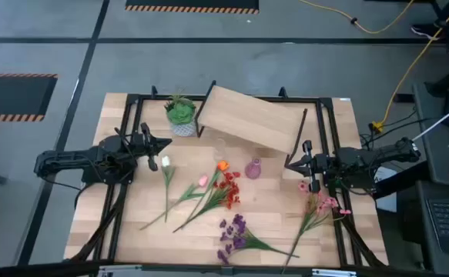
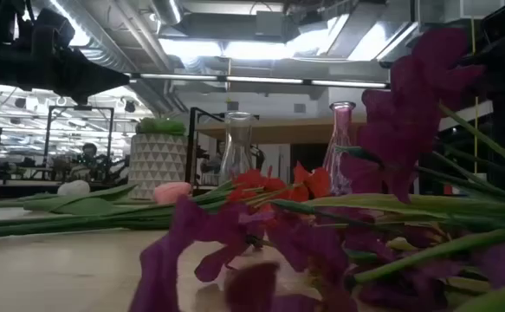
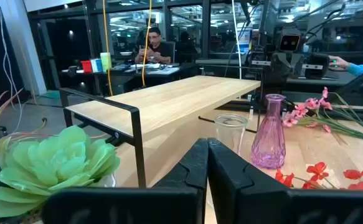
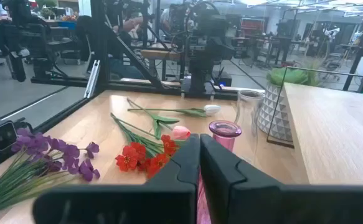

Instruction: Pick and place flowers into a vace then onto a shelf

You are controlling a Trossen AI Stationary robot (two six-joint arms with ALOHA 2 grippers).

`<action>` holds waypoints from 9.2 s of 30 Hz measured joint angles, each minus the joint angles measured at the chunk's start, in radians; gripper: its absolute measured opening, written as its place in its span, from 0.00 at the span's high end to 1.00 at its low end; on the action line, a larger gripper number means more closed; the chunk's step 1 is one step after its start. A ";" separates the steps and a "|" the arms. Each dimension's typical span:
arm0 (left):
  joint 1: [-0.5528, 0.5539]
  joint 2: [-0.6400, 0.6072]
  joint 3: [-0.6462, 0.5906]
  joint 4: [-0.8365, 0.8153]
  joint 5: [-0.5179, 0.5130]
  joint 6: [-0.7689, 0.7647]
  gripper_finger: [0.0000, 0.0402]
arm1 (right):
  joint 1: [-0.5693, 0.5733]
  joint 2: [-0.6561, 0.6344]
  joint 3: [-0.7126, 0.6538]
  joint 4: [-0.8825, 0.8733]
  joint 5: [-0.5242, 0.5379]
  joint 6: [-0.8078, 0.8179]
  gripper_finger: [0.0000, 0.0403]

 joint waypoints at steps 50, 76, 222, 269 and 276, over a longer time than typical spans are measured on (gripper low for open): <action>0.000 0.000 0.000 0.000 0.000 -0.001 0.99 | 0.000 0.000 0.000 0.000 0.000 0.000 0.96; 0.000 0.000 0.000 0.000 0.000 0.000 0.99 | 0.000 0.000 0.000 0.000 0.000 0.000 0.96; -0.689 1.408 0.900 -0.890 -0.161 -0.828 0.81 | 0.086 0.986 0.425 0.292 0.215 0.060 0.98; -0.686 1.690 0.902 -0.760 -0.008 -0.965 0.50 | 0.087 0.986 0.425 0.273 0.214 0.112 0.98; -0.682 1.685 0.901 -0.748 0.003 -0.962 0.67 | 0.087 0.986 0.425 0.271 0.214 0.112 0.98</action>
